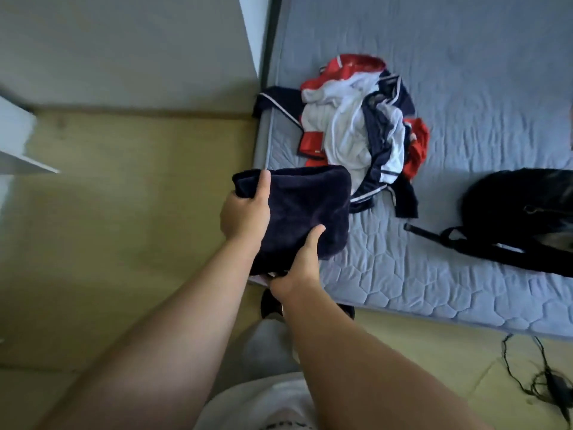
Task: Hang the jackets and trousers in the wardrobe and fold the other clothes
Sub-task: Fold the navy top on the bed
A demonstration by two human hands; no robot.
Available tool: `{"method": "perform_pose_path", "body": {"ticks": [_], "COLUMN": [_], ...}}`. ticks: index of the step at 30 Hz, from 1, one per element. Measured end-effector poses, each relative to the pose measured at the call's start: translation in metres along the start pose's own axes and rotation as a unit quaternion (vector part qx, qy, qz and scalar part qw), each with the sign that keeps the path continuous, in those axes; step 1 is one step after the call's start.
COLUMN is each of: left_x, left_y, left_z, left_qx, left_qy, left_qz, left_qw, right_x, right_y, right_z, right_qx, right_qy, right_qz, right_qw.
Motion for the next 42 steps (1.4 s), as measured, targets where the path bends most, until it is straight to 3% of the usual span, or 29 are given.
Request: {"method": "perform_pose_path", "body": {"ticks": [5, 11, 21, 26, 33, 39, 42], "left_x": [-0.085, -0.202, -0.401, -0.481, -0.583, -0.638, -0.659], "left_y": [-0.033, -0.066, -0.123, -0.119, -0.065, -0.013, 0.011], "left_z": [0.096, 0.182, 0.176, 0.139, 0.099, 0.064, 0.051], "left_qx": [-0.033, -0.030, 0.010, 0.054, 0.111, 0.093, 0.063], "left_qy": [-0.218, -0.443, -0.615, -0.674, -0.690, -0.702, -0.686], "left_qz": [0.065, 0.111, 0.215, 0.220, 0.206, 0.214, 0.250], "left_qw": [0.973, 0.889, 0.759, 0.703, 0.685, 0.673, 0.680], "right_x": [0.072, 0.154, 0.232, 0.246, 0.295, 0.339, 0.362], "right_y": [-0.093, -0.191, -0.325, -0.360, -0.371, -0.370, -0.363], "right_z": [-0.017, -0.007, 0.116, 0.196, 0.296, 0.378, 0.407], "right_qx": [0.019, 0.021, -0.023, -0.021, -0.018, -0.016, -0.024], "right_qy": [-0.108, -0.243, -0.419, -0.464, -0.449, -0.442, -0.432], "right_qz": [-0.254, -0.494, -0.647, -0.681, -0.681, -0.667, -0.641], "right_qw": [0.961, 0.834, 0.636, 0.567, 0.579, 0.600, 0.634]}}
Point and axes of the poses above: each hand's wrist, its own y-axis towards the middle knuckle, its own x-axis out of the palm, z = x × y, the point moved 4 cm from there along y, towards the middle knuckle, and after that the axes turned 2 degrees about x, right-handed, at the moved point
